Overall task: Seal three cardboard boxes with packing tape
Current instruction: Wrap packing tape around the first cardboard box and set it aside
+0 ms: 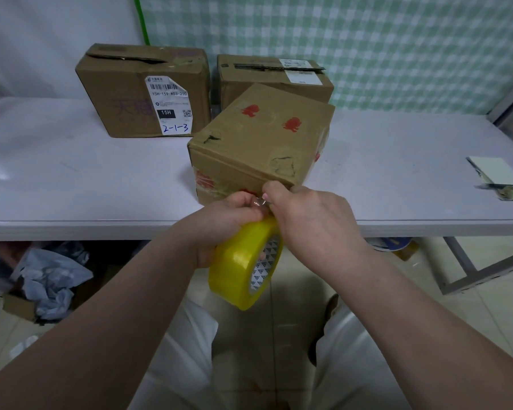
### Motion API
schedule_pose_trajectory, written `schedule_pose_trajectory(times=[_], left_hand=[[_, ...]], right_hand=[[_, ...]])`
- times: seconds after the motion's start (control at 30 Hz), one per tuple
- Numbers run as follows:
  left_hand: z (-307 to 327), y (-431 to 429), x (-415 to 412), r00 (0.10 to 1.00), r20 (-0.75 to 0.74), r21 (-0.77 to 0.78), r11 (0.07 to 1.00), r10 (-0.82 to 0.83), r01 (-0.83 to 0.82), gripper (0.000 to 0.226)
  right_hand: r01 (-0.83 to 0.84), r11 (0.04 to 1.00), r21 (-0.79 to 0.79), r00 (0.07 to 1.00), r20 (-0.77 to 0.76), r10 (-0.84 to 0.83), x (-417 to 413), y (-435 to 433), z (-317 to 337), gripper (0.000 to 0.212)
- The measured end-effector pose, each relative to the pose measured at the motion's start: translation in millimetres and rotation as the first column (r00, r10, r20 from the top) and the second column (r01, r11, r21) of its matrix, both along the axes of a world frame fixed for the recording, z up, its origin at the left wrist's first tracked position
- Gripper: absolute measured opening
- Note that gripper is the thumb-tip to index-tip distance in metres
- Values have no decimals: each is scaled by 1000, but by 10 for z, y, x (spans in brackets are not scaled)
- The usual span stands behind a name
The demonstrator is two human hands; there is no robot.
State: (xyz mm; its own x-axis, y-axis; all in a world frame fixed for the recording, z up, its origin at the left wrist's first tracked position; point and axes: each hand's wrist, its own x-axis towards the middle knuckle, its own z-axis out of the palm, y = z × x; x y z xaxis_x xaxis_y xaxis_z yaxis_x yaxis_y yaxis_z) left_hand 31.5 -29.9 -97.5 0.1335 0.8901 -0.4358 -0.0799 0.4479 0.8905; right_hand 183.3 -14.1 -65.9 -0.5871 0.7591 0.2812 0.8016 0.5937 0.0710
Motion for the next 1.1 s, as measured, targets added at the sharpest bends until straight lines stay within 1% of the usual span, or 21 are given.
schedule_pose_trajectory(times=[0.03, 0.13, 0.17, 0.2, 0.23, 0.3, 0.47, 0.5, 0.53, 0.6, 0.63, 0.67, 0.73, 0.8, 0.87, 0.93, 0.97, 1.03, 1.1], left_hand=[[0, 2, -3, 1000, -1, 8, 1000, 0, 0, 22], [5, 9, -6, 999, -39, 21, 999, -24, 25, 41], [6, 14, -4, 998, -45, 18, 999, -32, 33, 42], [11, 19, -2, 999, -36, 14, 999, -37, 37, 38], [14, 27, -3, 999, -19, 7, 999, -33, 33, 29], [30, 36, -13, 999, -3, -8, 999, -32, 32, 17], [-16, 79, -43, 993, -109, 28, 999, -34, 37, 13], [-22, 85, -47, 992, -124, 28, 999, -35, 38, 15], [-23, 91, -49, 990, -132, 31, 999, -37, 42, 19], [-21, 104, -43, 990, -137, 42, 998, -37, 43, 20], [-19, 108, -42, 991, -131, 41, 998, -35, 41, 19], [-20, 111, -39, 993, -116, 35, 999, -32, 36, 21], [-11, 104, -34, 994, -102, 22, 999, -33, 36, 29], [-3, 95, -28, 994, -101, 13, 999, -41, 43, 30], [6, 89, -15, 995, -93, 13, 999, -40, 42, 20], [15, 85, -8, 993, -109, 18, 999, -46, 48, 13], [20, 82, -9, 993, -104, 11, 999, -48, 49, 12], [36, 76, -14, 996, -69, -6, 998, -55, 55, 13], [27, 84, -32, 996, -72, 7, 998, -60, 61, 15]], right_hand=[[1, 1000, -3, 1000, 7, -1, 7, -4, 8, 25], [12, 1000, 9, 999, 32, -12, 37, 11, 14, 23], [4, 1000, 20, 999, 46, -5, 56, 10, 26, 21], [-5, 1000, 26, 998, 64, 3, 73, 8, 37, 18], [-11, 999, 31, 997, 80, 9, 98, 11, 36, 15], [-9, 1000, -25, 994, 111, 12, 151, 10, 78, 13], [-5, 992, -122, 988, 153, 24, 327, -57, 264, 16], [-25, 989, -146, 991, 127, 43, 375, -67, 298, 18], [-53, 982, -182, 996, 55, 64, 415, -74, 337, 21], [-131, 965, -227, 978, -187, 89, 441, -60, 398, 24], [-166, 968, -188, 942, -321, 99, 434, -25, 393, 26], [-171, 978, -121, 905, -411, 107, 417, 39, 361, 28], [-138, 990, -7, 866, -485, 117, 350, 205, 273, 31], [-92, 995, 49, 871, -480, 104, 251, 367, 184, 29], [-79, 990, 119, 894, -430, 123, 159, 483, 100, 27], [-108, 977, 183, 919, -356, 168, 94, 552, 3, 38], [-119, 971, 207, 921, -343, 186, 76, 575, -48, 42], [-125, 961, 247, 903, -373, 214, 65, 630, -136, 44], [-131, 956, 263, 881, -411, 234, 61, 660, -182, 43]])
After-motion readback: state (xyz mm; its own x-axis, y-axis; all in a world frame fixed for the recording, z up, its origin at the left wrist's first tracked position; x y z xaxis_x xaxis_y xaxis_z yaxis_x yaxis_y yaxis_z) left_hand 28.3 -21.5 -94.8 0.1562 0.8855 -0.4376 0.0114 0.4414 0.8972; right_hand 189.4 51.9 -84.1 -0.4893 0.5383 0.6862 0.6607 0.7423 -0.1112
